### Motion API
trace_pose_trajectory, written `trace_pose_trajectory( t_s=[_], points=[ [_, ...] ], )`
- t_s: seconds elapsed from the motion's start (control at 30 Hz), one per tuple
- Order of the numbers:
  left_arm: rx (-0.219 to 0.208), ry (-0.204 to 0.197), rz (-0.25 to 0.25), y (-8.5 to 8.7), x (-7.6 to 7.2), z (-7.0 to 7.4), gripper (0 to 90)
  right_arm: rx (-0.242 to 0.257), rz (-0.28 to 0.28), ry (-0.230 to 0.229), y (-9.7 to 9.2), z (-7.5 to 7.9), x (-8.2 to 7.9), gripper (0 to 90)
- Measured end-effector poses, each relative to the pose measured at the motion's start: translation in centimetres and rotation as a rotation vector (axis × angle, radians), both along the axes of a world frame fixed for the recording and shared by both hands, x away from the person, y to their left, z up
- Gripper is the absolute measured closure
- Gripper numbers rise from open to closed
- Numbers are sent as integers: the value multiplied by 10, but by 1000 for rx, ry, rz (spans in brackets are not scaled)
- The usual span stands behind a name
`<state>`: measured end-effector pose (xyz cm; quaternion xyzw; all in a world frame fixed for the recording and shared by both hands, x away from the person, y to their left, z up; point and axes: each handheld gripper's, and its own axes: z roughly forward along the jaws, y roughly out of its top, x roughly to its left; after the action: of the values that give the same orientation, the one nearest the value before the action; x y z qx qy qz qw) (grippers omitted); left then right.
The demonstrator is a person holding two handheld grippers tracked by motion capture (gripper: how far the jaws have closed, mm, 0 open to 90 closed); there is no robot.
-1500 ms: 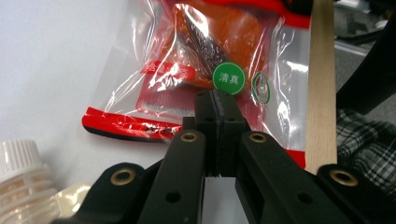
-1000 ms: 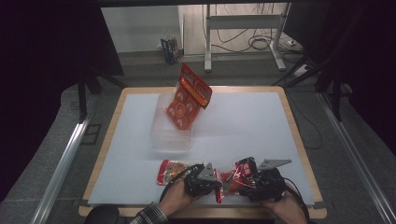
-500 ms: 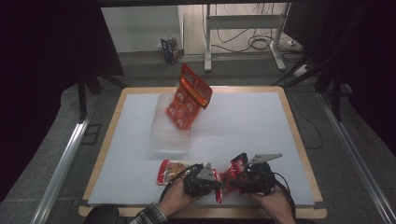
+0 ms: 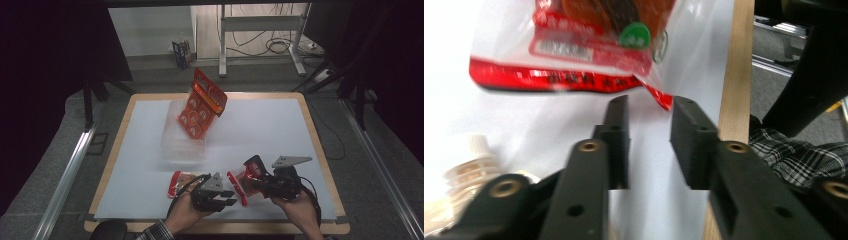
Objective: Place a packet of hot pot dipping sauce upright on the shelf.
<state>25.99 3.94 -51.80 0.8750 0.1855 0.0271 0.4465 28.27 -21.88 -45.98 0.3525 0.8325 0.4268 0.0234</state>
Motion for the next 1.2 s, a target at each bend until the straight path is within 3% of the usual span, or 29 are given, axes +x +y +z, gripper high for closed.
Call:
trace_pose_trajectory(
  t_s=[0.27,0.5,0.7,0.93,1.2],
  points=[
    [-35,-44,33,12,-6,9,439,-13,7,-73,-1,20,8,711],
    [-15,-79,57,25,-13,11,272,-12,9,-115,3,32,18,711],
    [-2,-82,82,39,-21,9,159,-9,23,-127,10,37,31,712],
    [22,-90,116,54,-30,7,70,4,36,-150,21,42,46,713],
    [50,-97,149,69,-36,5,30,26,62,-175,42,51,69,713]
  ],
)
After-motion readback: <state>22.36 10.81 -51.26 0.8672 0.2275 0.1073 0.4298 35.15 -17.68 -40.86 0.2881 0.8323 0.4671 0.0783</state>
